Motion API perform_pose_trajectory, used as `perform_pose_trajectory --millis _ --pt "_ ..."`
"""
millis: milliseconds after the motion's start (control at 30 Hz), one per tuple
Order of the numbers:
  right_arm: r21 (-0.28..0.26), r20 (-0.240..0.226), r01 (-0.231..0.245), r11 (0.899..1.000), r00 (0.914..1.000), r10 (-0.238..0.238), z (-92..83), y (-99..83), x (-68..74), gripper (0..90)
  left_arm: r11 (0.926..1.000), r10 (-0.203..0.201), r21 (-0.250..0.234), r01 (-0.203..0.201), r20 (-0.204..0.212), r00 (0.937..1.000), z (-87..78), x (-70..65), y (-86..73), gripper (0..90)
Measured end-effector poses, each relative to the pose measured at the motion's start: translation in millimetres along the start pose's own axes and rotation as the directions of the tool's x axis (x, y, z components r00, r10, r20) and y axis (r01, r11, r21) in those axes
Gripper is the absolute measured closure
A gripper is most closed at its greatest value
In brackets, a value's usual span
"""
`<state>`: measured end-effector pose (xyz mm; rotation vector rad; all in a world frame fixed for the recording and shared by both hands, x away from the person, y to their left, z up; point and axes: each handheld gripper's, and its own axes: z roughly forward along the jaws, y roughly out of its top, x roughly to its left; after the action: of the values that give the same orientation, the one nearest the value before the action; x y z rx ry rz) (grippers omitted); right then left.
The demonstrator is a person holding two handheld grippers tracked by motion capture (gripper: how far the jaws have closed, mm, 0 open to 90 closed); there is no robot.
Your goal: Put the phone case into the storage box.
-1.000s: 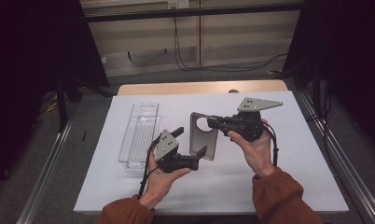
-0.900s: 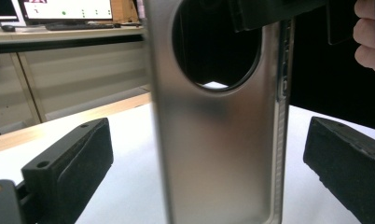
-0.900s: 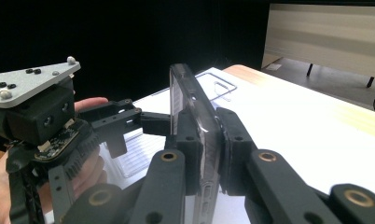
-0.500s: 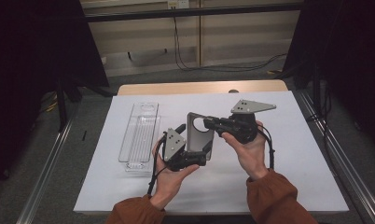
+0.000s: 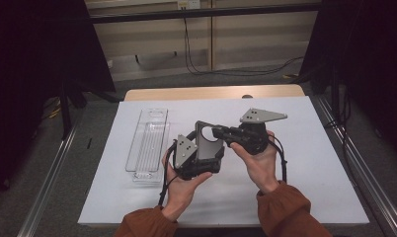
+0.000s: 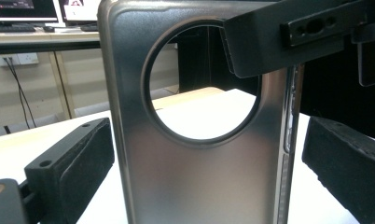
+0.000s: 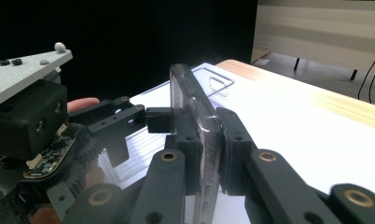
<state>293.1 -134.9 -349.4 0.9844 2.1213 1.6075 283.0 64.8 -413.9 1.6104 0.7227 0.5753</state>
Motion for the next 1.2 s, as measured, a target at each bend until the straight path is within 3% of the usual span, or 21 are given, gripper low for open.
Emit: perform_pose_trajectory --millis 167,400,567,833,1100,1200 --pt "0.002 0.004 0.007 1.0 1.0 -0.007 3.3 -0.7 5.4 80.8 0.9996 -0.026 0.011 0.026 -0.019 0.9995 1.0 0.2 -2.4 2.4" --pt "0.007 -0.006 0.005 1.0 1.0 -0.005 7.0 -1.7 8.9 80.8 0.9997 -0.023 0.002 0.023 -0.023 0.9995 0.1 1.6 -2.0 5.1" --pt "0.006 -0.01 0.004 1.0 0.9999 -0.004 7.6 -2.4 8.9 80.8 1.0 0.003 -0.001 -0.003 -0.032 0.9995 -0.6 1.7 -2.6 11.4" --pt "0.002 -0.022 0.002 1.0 0.9998 -0.002 7.3 -4.4 7.1 80.5 0.9997 0.024 0.009 -0.024 -0.026 0.9994 -1.6 2.9 -2.1 12.9" --pt "-0.004 -0.057 0.009 1.0 0.9983 -0.009 7.3 -4.7 5.1 78.6 0.9992 0.033 0.021 -0.033 -0.019 0.9993 -3.0 3.8 -1.5 13.2" --pt "-0.011 -0.066 0.009 1.0 0.9978 -0.01 6.6 -4.2 4.8 74.5 0.9997 0.017 0.016 -0.017 -0.009 0.9998 -1.6 2.3 -2.4 13.3"
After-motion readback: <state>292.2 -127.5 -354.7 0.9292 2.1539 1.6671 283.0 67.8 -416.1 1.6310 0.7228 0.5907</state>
